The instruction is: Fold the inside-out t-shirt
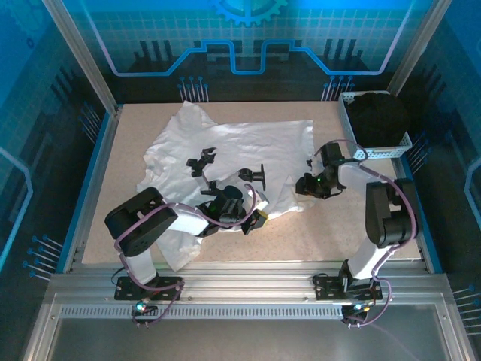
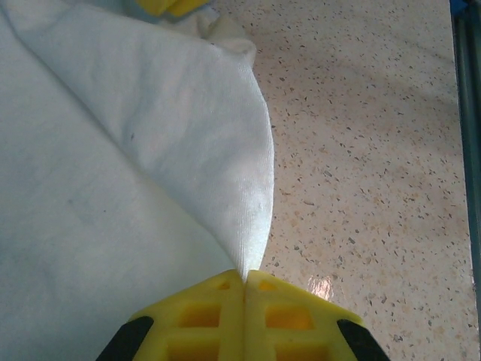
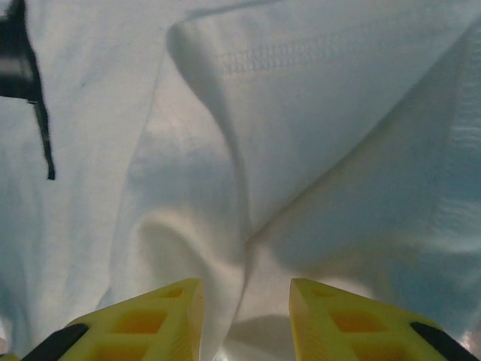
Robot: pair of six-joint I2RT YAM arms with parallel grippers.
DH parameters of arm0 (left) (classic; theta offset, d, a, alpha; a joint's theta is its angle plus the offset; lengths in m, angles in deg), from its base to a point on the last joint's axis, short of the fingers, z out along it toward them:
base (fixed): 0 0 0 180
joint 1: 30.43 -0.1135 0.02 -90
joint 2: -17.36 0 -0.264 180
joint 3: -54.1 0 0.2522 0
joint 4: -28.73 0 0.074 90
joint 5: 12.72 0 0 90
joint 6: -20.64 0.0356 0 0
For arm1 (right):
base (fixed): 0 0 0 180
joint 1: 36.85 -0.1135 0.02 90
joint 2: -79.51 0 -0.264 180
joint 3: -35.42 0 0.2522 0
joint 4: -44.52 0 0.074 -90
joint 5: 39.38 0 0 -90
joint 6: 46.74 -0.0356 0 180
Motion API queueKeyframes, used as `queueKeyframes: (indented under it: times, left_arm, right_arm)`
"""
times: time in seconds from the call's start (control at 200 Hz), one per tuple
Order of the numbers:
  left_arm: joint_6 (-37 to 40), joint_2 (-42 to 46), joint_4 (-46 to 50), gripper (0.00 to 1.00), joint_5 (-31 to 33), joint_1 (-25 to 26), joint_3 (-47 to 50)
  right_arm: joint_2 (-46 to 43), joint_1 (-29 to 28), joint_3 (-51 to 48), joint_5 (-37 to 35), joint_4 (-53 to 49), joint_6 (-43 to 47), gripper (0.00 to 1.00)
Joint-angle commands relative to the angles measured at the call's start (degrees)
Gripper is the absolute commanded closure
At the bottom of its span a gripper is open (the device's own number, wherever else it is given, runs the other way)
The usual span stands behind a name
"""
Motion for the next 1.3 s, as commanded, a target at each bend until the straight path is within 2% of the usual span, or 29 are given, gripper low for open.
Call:
queueKeyframes:
  times: [0.0,0.255,0.48,0.765,1.025,1.195,1.291]
  left_arm:
    - [0.2,-1.1,-2.0,1.00,-1.7,-0.5,0.1]
    - [-0.2,-2.2,-2.4,1.00,-2.0,-0.5,-0.2]
    - [-0.1,-2.0,-2.5,1.00,-1.6,-0.4,0.0]
    - [-0.4,-1.7,-2.6,1.00,-2.0,-0.5,0.1]
    - [-0.8,-2.2,-3.0,1.00,-3.1,-0.5,-0.2]
    - [-1.2,-2.6,-3.7,1.00,-3.1,-0.4,-0.1]
    - [-1.7,-2.8,-4.1,1.00,-3.2,-0.4,-0.2]
  right_arm:
    - [2.4,-1.4,1.2,2.7,2.1,-0.7,0.65]
    - [2.8,-2.7,1.1,1.8,1.9,-0.8,0.66]
    - [0.6,-2.8,1.4,0.1,0.3,0.0,0.85]
    - [-7.7,-2.6,1.8,-10.2,-7.6,3.1,0.96]
    - [-7.2,-3.7,6.6,-10.7,-10.6,3.5,0.95]
    - [-0.5,-8.0,12.3,-11.6,-11.7,3.8,0.85]
    - [2.3,-7.9,14.4,-13.8,-12.9,4.4,0.78]
